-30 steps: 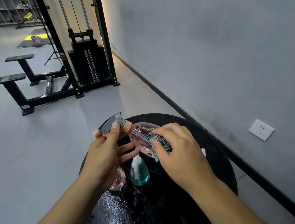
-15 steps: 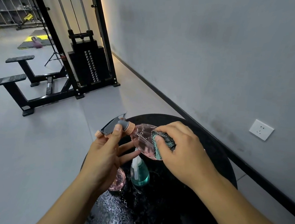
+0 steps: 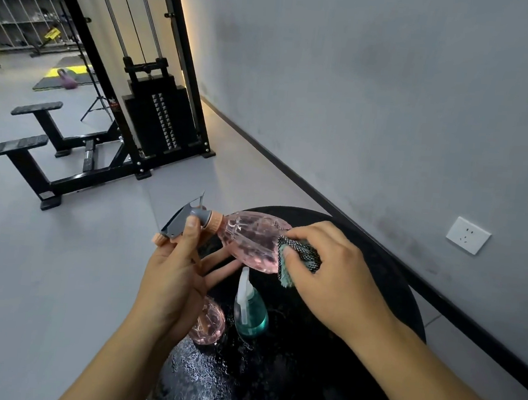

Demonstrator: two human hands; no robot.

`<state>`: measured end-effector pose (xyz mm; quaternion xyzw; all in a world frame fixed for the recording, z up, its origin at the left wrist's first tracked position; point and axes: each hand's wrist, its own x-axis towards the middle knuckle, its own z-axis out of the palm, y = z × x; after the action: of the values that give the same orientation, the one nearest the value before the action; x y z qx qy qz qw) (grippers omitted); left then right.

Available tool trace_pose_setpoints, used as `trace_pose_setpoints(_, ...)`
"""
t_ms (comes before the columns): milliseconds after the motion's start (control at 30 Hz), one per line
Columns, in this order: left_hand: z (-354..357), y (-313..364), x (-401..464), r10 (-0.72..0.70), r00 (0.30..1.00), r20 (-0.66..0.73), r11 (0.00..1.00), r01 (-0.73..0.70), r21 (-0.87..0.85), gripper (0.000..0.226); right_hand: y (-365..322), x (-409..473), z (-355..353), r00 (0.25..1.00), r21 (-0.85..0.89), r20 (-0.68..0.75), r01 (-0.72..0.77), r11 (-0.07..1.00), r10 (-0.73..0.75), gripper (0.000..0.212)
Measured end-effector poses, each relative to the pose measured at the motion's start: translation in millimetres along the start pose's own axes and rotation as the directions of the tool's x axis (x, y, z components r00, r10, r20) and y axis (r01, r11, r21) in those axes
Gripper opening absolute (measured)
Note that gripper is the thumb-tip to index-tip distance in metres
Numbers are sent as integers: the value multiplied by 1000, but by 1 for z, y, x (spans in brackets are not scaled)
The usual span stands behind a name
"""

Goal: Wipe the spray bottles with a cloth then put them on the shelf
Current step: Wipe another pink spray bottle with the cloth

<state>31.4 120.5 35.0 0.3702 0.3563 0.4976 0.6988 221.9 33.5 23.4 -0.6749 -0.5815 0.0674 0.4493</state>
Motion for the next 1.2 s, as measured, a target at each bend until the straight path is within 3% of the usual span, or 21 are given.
trace_pose_setpoints(200, -1, -2, -1, -33, 999, 36, 999, 33, 10, 48, -5, -6, 3, 998, -56, 64, 24, 998, -21, 23)
trace_pose_setpoints(467, -6, -4, 0, -15, 993, 117, 998, 8, 61, 43, -3, 1, 0, 1000, 45, 20, -17, 999, 16, 22)
trace_pose_setpoints(667, -6, -16, -5, -22, 980, 200, 980, -18, 196, 20, -14, 3, 5, 989, -57, 124, 92, 994, -84, 24)
trace_pose_setpoints(867, -5, -10, -4, 43, 985, 168, 989, -66, 133, 21, -6, 6, -1, 997, -13, 82, -9, 1000, 11, 19)
trace_pose_setpoints(1033, -2, -14, -5, 13, 980, 197, 978, -53, 199, 24, -10, 5, 3, 990, -43, 133, 43, 998, -37, 23)
trace_pose_setpoints(1200, -5, -13, -4, 49, 984, 169, 980, -80, 180, 24, -4, 5, 0, 994, -35, 113, -7, 999, 11, 22)
